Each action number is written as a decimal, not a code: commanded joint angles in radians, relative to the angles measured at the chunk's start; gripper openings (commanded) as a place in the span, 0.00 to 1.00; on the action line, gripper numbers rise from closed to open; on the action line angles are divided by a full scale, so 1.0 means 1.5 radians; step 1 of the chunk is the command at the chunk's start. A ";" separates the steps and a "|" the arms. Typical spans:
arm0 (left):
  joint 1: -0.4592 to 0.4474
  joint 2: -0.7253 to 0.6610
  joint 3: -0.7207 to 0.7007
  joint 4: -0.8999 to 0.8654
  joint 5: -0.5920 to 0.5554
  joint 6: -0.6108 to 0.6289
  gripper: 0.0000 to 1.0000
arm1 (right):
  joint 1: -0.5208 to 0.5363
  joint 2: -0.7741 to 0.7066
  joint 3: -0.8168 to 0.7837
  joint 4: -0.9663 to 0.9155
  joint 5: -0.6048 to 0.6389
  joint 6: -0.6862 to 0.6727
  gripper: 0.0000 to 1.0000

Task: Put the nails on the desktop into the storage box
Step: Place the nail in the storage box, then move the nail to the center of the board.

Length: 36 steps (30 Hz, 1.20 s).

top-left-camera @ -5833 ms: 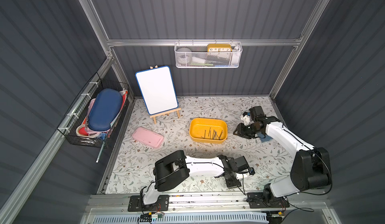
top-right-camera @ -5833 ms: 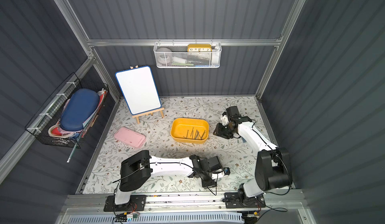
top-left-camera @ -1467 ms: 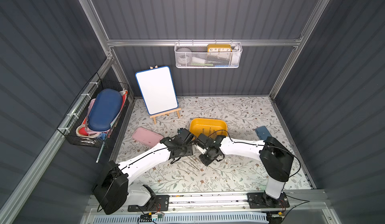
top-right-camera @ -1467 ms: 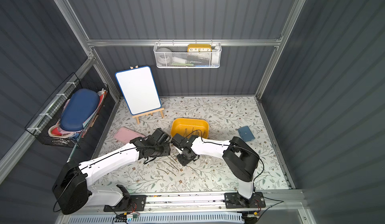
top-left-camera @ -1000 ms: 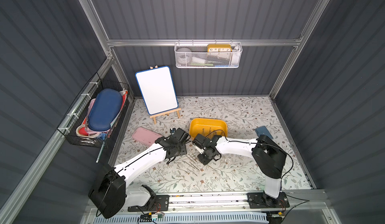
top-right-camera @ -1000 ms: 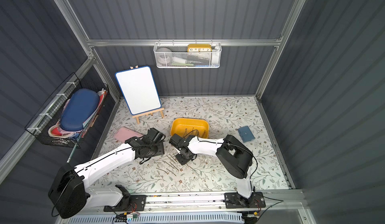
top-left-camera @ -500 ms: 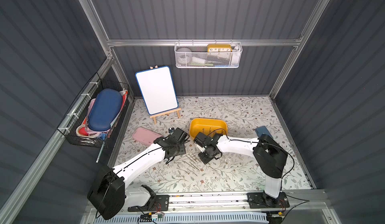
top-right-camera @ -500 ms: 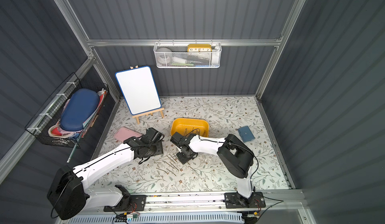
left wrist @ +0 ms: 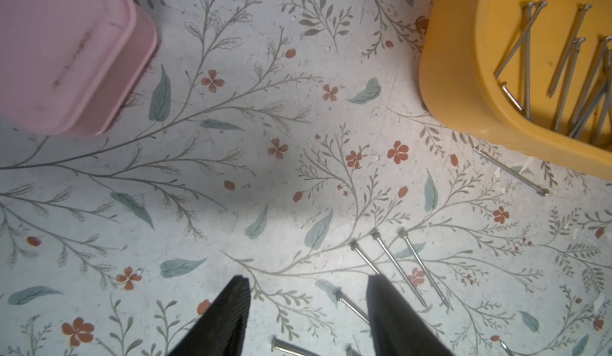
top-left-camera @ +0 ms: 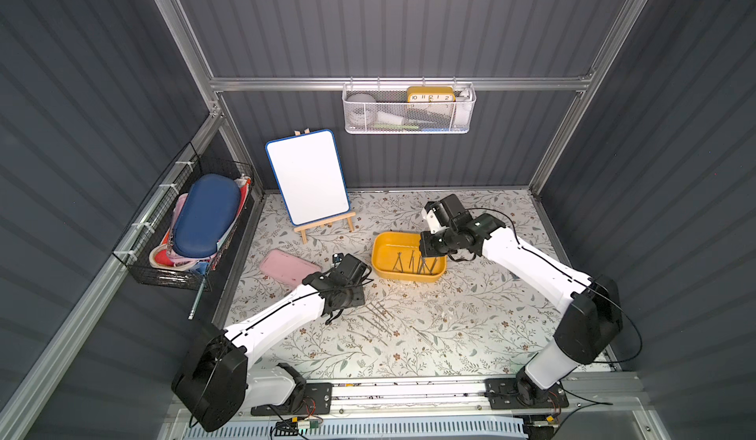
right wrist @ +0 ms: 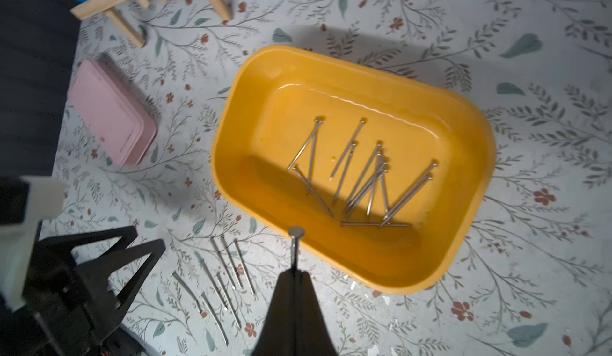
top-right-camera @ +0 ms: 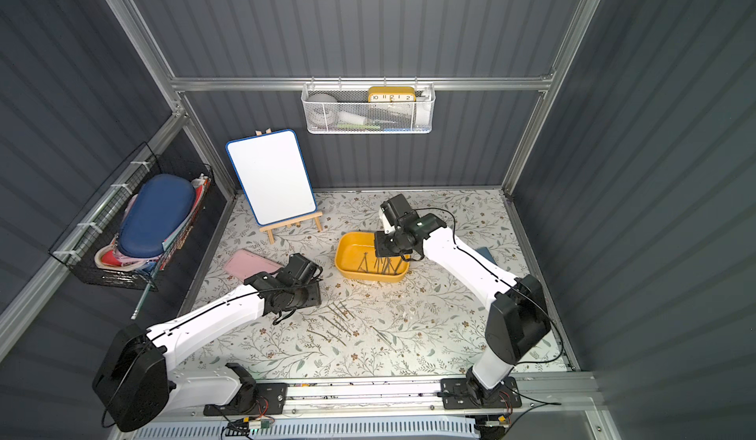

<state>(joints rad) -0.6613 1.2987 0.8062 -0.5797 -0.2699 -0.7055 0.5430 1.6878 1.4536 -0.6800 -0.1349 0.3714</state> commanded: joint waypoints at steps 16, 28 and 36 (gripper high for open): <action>0.001 -0.018 -0.020 0.044 0.040 0.054 0.60 | -0.052 0.221 0.027 0.072 -0.024 0.082 0.00; -0.059 -0.055 -0.025 0.122 0.095 0.167 0.61 | -0.052 0.130 0.023 0.071 -0.087 0.035 0.30; -0.286 0.075 0.099 0.120 0.162 0.374 0.64 | -0.084 -0.034 -0.069 0.038 -0.042 -0.009 0.31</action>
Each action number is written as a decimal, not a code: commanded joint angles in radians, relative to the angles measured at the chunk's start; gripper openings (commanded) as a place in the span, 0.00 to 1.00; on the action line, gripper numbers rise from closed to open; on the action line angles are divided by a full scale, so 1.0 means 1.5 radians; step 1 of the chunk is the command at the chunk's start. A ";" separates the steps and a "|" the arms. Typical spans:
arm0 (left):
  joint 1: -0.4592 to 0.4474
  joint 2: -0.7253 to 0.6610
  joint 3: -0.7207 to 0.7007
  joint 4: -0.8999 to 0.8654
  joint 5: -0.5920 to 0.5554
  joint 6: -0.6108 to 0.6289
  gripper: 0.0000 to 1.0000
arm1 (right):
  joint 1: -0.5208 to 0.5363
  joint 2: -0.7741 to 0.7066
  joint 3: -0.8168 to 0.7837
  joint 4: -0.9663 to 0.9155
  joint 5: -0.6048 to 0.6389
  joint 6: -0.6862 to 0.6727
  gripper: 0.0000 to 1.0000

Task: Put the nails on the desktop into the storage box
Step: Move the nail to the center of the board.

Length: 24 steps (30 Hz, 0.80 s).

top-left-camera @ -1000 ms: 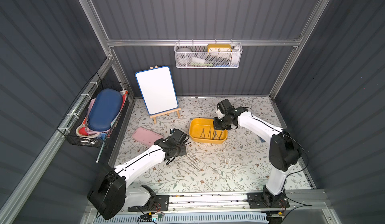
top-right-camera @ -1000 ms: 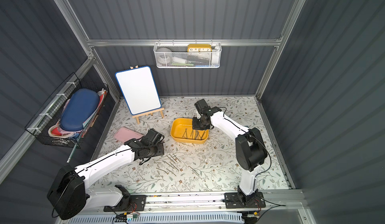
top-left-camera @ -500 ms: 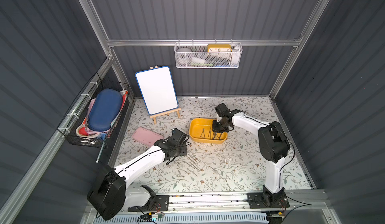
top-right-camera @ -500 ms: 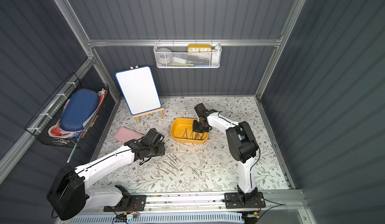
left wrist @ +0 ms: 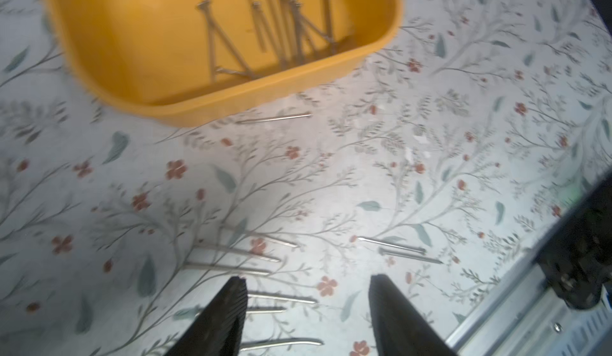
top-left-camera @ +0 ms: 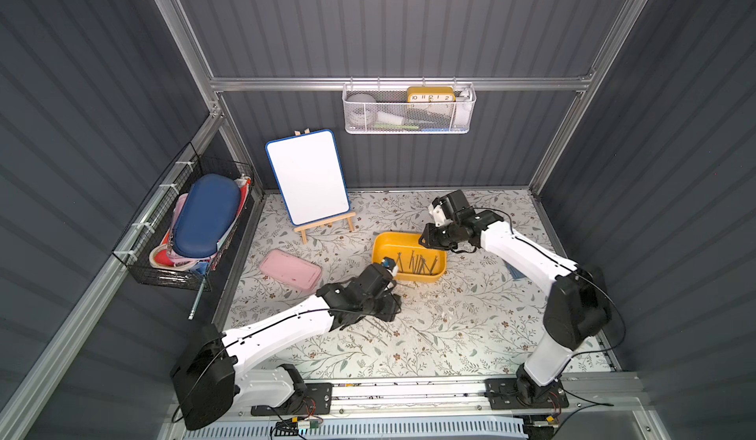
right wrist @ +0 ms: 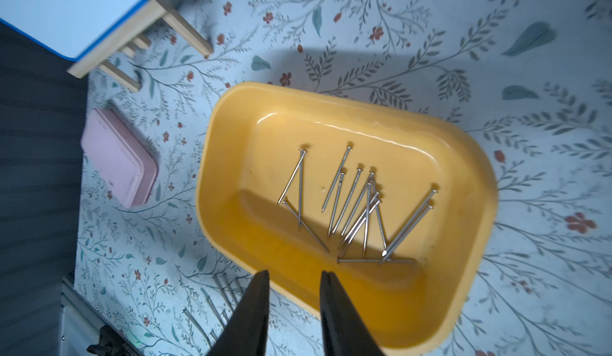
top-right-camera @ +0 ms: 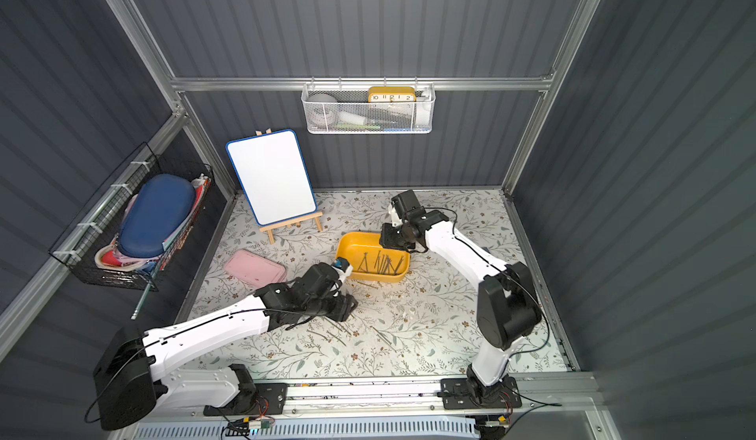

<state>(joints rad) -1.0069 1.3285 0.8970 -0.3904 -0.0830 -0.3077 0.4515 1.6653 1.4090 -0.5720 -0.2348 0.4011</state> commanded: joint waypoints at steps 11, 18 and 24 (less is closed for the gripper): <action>-0.154 0.222 0.139 -0.048 0.047 0.180 0.57 | -0.132 -0.071 -0.176 -0.035 -0.066 -0.067 0.31; -0.152 0.244 0.142 -0.062 -0.040 0.065 0.63 | -0.075 -0.134 -0.222 -0.072 -0.067 -0.089 0.31; -0.151 0.248 0.109 -0.041 -0.053 0.038 0.62 | -0.039 -0.230 -0.331 -0.083 -0.021 -0.066 0.31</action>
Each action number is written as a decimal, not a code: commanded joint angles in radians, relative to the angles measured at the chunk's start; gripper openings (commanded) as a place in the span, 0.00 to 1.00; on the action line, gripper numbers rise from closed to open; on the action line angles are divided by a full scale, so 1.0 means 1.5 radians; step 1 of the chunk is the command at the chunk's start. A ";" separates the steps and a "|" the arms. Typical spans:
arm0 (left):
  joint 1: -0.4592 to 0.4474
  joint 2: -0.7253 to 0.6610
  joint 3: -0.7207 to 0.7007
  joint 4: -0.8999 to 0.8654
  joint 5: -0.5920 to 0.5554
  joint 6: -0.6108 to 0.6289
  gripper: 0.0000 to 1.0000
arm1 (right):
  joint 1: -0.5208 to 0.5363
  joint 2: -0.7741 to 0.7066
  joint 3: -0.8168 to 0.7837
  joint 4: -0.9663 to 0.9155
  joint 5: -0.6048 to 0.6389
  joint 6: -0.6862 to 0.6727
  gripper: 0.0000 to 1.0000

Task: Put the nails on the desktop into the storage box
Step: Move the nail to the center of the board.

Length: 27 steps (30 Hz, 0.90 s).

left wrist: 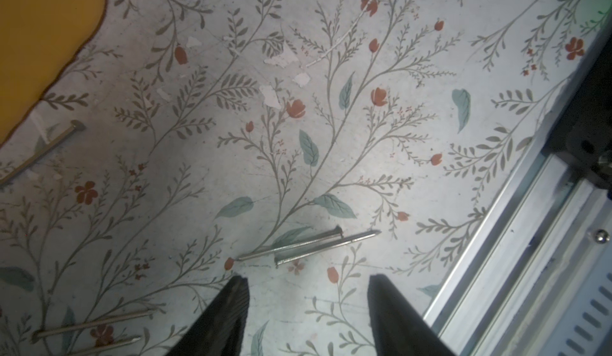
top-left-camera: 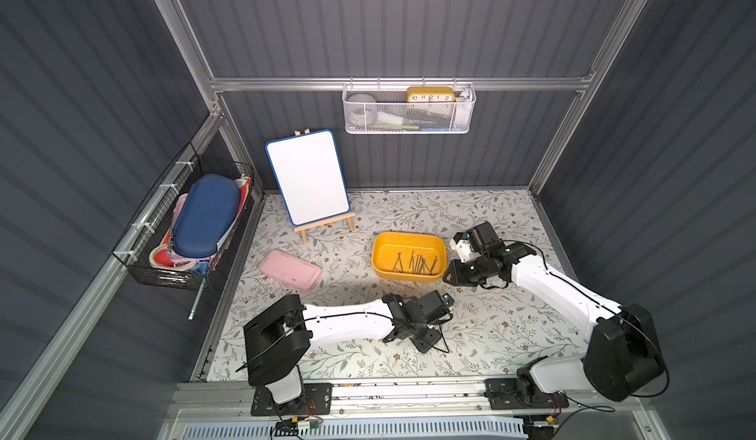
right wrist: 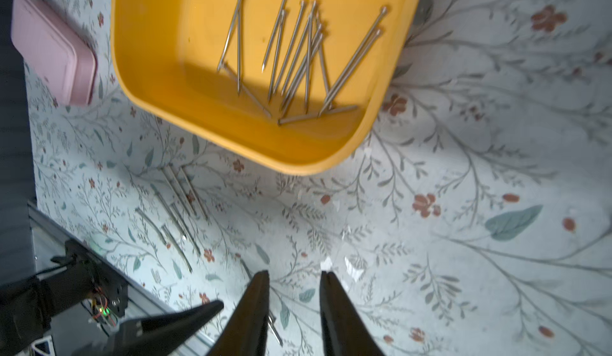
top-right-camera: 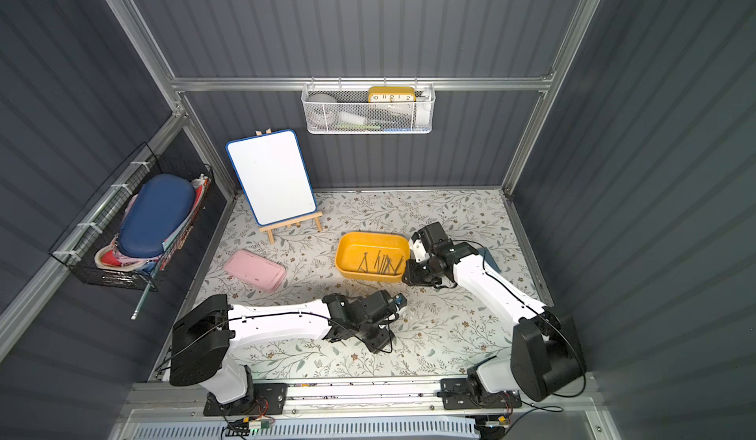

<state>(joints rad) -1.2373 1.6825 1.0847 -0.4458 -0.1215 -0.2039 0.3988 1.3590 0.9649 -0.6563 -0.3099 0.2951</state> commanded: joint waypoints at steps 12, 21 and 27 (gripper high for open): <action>0.004 0.073 -0.013 0.030 -0.016 0.053 0.56 | -0.003 -0.049 -0.069 -0.022 0.035 0.013 0.31; 0.007 0.113 0.002 0.028 -0.041 0.045 0.56 | -0.003 -0.042 -0.073 -0.019 0.035 0.009 0.31; 0.016 0.138 0.006 0.017 -0.065 0.033 0.55 | -0.003 -0.040 -0.078 -0.015 0.028 0.008 0.31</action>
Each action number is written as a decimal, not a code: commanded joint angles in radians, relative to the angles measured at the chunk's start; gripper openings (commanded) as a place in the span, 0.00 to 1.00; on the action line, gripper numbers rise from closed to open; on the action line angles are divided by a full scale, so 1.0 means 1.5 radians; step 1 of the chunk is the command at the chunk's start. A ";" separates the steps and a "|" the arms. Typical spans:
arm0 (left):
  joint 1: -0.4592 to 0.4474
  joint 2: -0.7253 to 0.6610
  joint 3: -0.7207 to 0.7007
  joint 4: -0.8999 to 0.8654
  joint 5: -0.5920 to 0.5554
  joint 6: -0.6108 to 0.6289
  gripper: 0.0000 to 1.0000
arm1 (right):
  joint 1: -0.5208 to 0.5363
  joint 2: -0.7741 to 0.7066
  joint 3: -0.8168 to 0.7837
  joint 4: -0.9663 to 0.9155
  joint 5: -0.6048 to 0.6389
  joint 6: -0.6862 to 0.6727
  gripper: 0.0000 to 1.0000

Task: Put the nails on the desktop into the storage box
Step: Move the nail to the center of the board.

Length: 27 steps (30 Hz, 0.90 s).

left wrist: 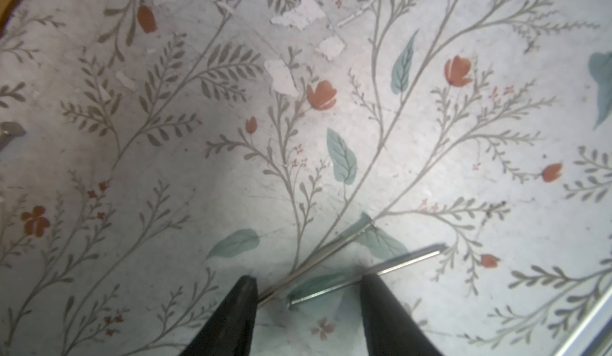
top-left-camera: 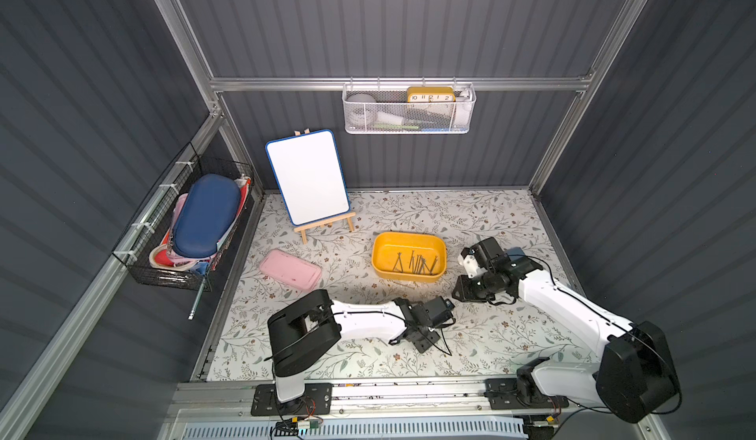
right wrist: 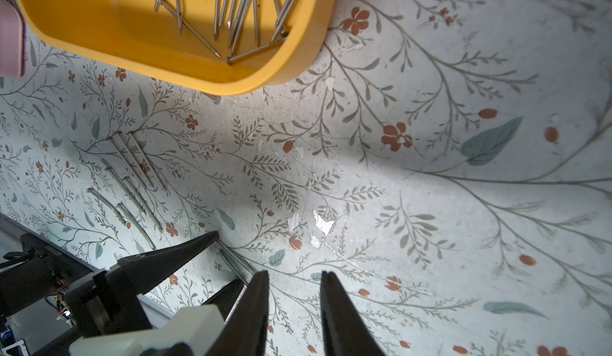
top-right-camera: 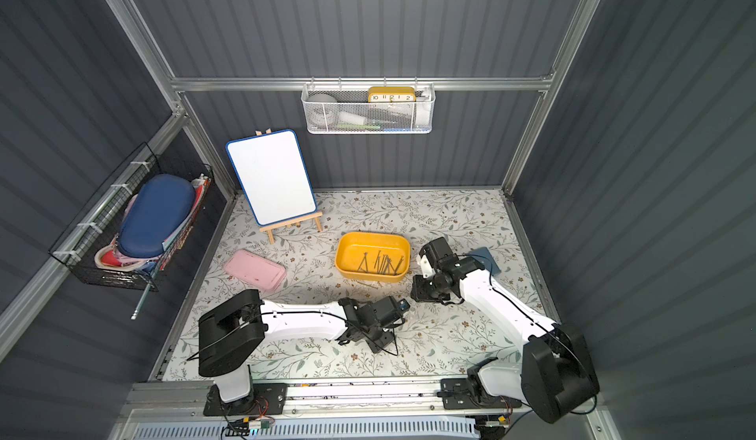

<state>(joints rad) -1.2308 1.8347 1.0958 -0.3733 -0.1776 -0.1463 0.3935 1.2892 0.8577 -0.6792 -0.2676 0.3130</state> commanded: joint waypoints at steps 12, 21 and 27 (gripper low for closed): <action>0.015 -0.027 0.003 -0.011 0.037 0.018 0.58 | 0.000 0.006 -0.010 0.005 0.000 -0.005 0.31; 0.023 -0.038 0.024 -0.003 0.022 0.053 0.60 | -0.001 0.013 -0.010 0.003 0.002 -0.005 0.31; 0.040 -0.005 0.038 0.018 0.023 0.082 0.59 | -0.001 0.018 -0.012 0.004 0.003 -0.007 0.31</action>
<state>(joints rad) -1.1824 1.8008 1.1240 -0.3607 -0.1513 -0.0689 0.3935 1.3010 0.8524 -0.6678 -0.2680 0.3126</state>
